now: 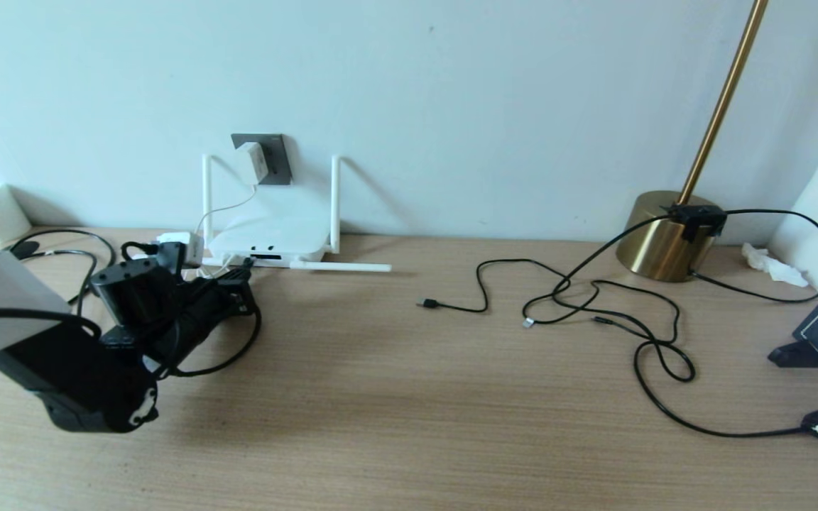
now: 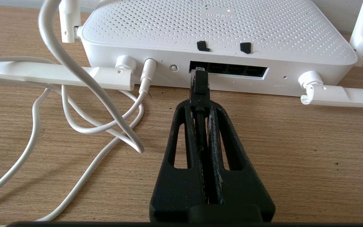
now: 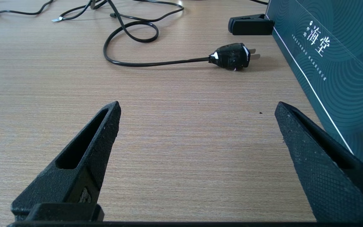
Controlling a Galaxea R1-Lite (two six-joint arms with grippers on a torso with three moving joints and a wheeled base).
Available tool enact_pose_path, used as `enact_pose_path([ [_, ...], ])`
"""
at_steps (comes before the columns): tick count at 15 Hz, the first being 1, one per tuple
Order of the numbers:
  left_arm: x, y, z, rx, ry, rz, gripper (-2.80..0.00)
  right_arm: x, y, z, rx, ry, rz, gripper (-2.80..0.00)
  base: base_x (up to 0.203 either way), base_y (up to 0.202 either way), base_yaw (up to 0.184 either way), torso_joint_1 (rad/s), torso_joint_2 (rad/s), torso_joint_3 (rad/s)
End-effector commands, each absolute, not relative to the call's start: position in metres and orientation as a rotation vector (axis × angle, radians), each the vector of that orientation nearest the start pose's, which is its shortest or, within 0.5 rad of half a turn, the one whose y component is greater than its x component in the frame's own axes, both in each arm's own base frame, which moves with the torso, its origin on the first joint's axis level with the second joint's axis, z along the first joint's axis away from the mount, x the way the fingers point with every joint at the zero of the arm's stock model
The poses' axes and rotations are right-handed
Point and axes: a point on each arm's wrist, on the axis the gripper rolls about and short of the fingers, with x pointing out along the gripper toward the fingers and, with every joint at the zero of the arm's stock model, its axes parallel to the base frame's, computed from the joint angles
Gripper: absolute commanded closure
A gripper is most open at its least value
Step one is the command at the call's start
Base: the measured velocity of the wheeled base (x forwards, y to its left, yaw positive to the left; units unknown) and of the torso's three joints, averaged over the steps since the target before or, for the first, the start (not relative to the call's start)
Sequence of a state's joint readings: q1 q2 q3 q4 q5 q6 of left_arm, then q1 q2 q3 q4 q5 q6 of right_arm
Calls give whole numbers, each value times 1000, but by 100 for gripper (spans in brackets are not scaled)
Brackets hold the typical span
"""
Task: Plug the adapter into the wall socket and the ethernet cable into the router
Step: Plug cable into router interface
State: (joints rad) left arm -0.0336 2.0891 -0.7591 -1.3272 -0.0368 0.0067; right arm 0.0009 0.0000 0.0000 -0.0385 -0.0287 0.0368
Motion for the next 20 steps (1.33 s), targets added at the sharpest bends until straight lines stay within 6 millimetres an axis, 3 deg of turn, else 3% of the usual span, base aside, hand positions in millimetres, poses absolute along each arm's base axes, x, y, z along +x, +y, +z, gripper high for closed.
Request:
enact_pose_path([
  [1,367,-13,109,8,-5,-71,0,-22,-1,77,37,-30,-28,-280,0,0,0,0,0,0],
  [20,365,-15,112,2,-13,-75,0,-22,-1,77,37,-30,-27,-280,0,0,0,0,0,0],
])
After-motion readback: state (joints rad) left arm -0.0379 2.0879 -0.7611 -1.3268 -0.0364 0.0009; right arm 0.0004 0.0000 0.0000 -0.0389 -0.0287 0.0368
